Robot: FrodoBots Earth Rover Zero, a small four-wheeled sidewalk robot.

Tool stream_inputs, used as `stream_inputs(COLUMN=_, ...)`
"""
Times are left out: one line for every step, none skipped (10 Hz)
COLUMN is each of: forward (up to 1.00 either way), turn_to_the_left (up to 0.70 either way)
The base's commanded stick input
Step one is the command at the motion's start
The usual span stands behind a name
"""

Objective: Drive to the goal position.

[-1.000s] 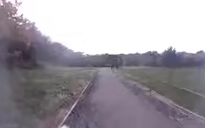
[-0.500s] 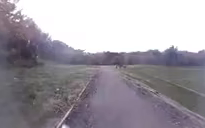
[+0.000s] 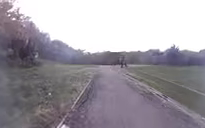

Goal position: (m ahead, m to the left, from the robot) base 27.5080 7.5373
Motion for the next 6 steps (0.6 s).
stream_inputs(forward=0.7, turn_to_the_left=-0.09)
stream_inputs(forward=0.7, turn_to_the_left=-0.14)
stream_inputs(forward=0.7, turn_to_the_left=-0.14)
stream_inputs(forward=0.7, turn_to_the_left=-0.14)
stream_inputs(forward=0.7, turn_to_the_left=-0.14)
stream_inputs(forward=0.7, turn_to_the_left=-0.14)
